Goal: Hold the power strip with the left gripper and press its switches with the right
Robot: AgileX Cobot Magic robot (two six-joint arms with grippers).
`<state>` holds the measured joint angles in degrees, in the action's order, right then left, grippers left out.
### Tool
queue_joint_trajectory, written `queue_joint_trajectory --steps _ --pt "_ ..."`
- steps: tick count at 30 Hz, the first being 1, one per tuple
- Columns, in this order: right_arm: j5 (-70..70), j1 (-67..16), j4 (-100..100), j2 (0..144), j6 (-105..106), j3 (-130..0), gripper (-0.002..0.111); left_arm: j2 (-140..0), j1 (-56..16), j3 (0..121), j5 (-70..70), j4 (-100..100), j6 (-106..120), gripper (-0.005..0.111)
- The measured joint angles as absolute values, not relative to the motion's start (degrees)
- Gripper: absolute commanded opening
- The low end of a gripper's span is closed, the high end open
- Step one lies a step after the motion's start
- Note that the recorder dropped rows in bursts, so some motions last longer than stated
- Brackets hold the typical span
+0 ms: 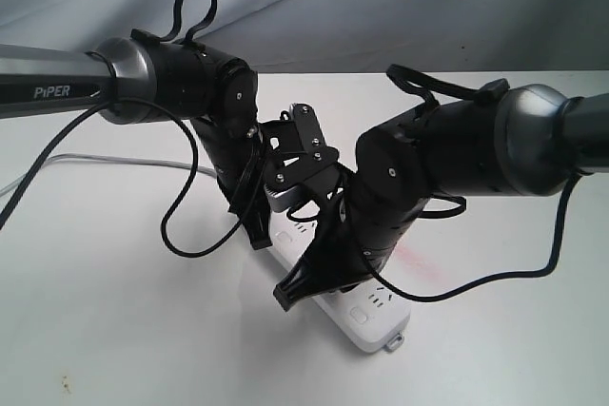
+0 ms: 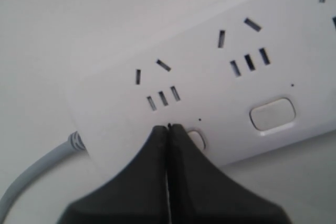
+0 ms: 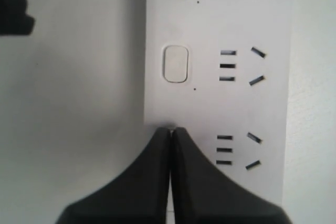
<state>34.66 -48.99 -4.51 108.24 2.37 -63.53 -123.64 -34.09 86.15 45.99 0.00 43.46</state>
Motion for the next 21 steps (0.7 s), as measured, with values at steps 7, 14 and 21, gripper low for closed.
queue_joint_trajectory --steps 7,14,21 --pt "34.8 -49.0 -4.6 108.4 2.4 -63.5 0.000 -123.6 -34.1 86.1 46.0 0.0 43.5 0.000" --pt "34.9 -49.0 -4.6 109.5 2.4 -63.8 0.000 -123.6 -34.1 86.1 46.0 0.0 43.5 0.000" --pt "35.6 -49.0 -4.7 111.0 2.4 -64.5 0.000 -123.6 -34.1 86.1 46.0 -0.3 43.3 0.000"
